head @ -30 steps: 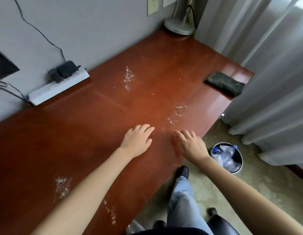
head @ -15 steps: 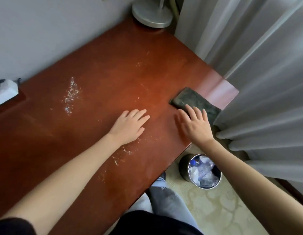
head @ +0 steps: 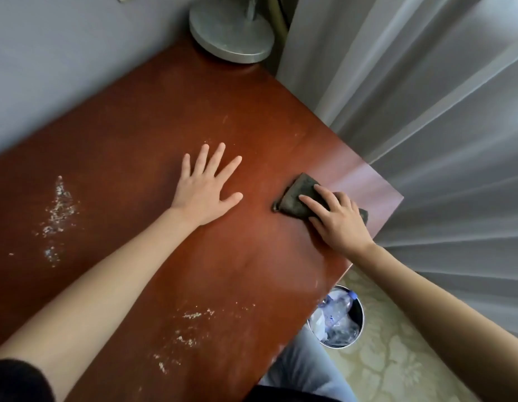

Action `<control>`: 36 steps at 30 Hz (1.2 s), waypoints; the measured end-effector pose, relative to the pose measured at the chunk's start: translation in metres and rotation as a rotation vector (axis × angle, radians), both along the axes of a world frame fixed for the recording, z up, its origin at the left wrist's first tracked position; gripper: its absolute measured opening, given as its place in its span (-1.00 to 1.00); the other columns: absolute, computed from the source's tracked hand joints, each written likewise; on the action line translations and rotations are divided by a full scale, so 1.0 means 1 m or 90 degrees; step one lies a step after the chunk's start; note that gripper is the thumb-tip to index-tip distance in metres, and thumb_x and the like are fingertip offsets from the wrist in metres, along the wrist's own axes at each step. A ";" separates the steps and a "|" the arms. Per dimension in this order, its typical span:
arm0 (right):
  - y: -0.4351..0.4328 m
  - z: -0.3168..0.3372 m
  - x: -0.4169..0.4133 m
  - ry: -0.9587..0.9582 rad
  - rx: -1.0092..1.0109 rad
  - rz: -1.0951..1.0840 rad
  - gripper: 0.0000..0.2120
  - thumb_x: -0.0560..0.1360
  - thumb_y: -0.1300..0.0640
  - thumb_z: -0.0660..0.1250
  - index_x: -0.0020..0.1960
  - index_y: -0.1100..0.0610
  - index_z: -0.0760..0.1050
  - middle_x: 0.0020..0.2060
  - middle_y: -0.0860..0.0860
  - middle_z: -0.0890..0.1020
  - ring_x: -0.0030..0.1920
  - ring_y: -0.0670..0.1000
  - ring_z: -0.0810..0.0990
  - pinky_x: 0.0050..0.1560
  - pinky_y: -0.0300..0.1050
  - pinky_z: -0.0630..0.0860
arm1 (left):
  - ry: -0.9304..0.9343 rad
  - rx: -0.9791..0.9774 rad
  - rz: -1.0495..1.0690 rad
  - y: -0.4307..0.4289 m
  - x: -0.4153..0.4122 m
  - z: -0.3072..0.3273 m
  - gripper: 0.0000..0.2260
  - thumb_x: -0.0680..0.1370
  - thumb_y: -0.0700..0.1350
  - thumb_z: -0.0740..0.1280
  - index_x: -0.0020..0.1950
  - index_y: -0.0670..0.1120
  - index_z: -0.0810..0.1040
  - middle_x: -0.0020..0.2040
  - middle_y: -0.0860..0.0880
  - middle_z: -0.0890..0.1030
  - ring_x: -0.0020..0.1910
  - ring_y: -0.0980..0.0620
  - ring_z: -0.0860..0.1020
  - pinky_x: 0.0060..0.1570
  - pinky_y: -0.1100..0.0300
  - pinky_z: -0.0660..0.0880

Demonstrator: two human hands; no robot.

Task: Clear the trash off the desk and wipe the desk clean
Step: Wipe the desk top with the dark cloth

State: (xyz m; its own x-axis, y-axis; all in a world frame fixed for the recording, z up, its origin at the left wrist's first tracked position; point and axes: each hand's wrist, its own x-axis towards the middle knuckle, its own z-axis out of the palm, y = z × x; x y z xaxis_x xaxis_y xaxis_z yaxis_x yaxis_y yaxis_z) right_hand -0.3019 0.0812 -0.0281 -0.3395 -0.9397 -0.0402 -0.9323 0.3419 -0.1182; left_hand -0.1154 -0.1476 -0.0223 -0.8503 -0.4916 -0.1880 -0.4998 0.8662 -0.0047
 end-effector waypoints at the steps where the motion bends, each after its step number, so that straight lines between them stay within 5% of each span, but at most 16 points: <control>1: -0.003 0.001 -0.006 -0.004 -0.053 0.019 -0.61 0.49 0.03 0.14 0.32 -0.02 0.33 0.20 0.16 0.53 -0.06 0.26 0.51 -0.16 0.11 0.54 | -0.003 0.000 0.002 -0.006 -0.002 -0.001 -0.34 0.50 0.33 -0.06 0.52 0.13 -0.19 0.55 -0.09 -0.17 0.51 -0.19 -0.15 0.41 -0.21 -0.11; 6: -0.032 0.011 -0.066 -0.024 -0.195 -0.066 -0.61 0.52 0.14 0.14 0.33 0.14 0.42 0.22 0.20 0.50 0.01 0.28 0.46 0.09 0.12 0.48 | -0.012 -0.021 0.020 -0.020 -0.004 -0.009 -0.32 0.48 0.37 -0.05 0.52 0.14 -0.17 0.54 -0.13 -0.16 0.50 -0.23 -0.14 0.40 -0.22 -0.12; 11: -0.061 -0.003 -0.105 -0.045 0.031 -0.132 -0.49 0.52 -0.17 0.02 0.45 -0.12 0.22 0.47 0.08 0.24 0.35 0.26 0.26 0.27 0.19 0.27 | -0.071 -0.030 0.045 -0.016 -0.001 -0.014 -0.33 0.45 0.40 -0.15 0.49 0.18 -0.21 0.55 -0.10 -0.13 0.51 -0.19 -0.14 0.39 -0.24 -0.11; 20: 0.051 -0.019 -0.052 0.007 0.084 0.398 -0.43 0.51 -0.18 0.08 0.48 -0.07 0.14 0.46 0.09 0.21 0.43 0.22 0.16 0.33 0.24 0.13 | -0.085 0.023 0.081 -0.015 -0.005 -0.007 -0.32 0.47 0.34 0.08 0.51 0.19 -0.10 0.55 -0.04 -0.09 0.52 -0.13 -0.10 0.39 -0.25 -0.07; 24: -0.005 -0.013 -0.095 -0.001 0.089 0.129 -0.44 0.50 -0.13 0.06 0.46 0.01 0.19 0.44 0.17 0.27 0.43 0.27 0.19 0.29 0.33 0.27 | -0.083 0.024 0.079 -0.015 -0.004 -0.004 -0.32 0.47 0.34 0.08 0.51 0.19 -0.07 0.55 -0.05 -0.06 0.52 -0.13 -0.07 0.39 -0.26 -0.05; 28: -0.098 -0.003 -0.120 -0.080 0.109 -0.058 -0.47 0.60 -0.12 0.01 0.52 -0.03 0.00 0.53 0.11 -0.02 0.51 0.16 -0.11 0.43 0.26 -0.05 | -0.085 0.027 0.078 -0.015 -0.005 -0.002 -0.33 0.46 0.35 0.04 0.51 0.19 -0.08 0.55 -0.05 -0.07 0.52 -0.12 -0.08 0.40 -0.25 -0.05; 32: -0.151 -0.003 -0.091 -0.087 0.096 -0.041 -0.47 0.59 -0.12 -0.01 0.52 -0.03 -0.01 0.53 0.09 -0.04 0.52 0.12 -0.11 0.45 0.21 -0.08 | -0.093 0.027 0.072 -0.015 -0.004 0.000 -0.33 0.45 0.37 -0.05 0.51 0.19 -0.12 0.55 -0.05 -0.10 0.52 -0.11 -0.10 0.41 -0.24 -0.07; 36: -0.093 -0.007 -0.028 -0.024 0.076 0.204 -0.42 0.52 -0.11 0.00 0.48 0.10 0.16 0.48 0.18 0.19 0.46 0.22 0.16 0.36 0.29 0.19 | -0.085 0.036 0.031 -0.024 0.002 0.005 -0.36 0.49 0.32 -0.04 0.51 0.17 -0.17 0.55 -0.03 -0.13 0.52 -0.07 -0.11 0.42 -0.23 -0.08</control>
State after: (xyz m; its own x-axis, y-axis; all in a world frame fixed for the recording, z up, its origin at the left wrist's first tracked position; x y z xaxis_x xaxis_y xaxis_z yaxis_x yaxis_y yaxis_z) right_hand -0.3299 -0.0116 -0.0354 -0.0243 -0.9862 -0.1635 -0.9903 0.0461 -0.1309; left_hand -0.1137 -0.1717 -0.0169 -0.7912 -0.5173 -0.3263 -0.5396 0.8415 -0.0256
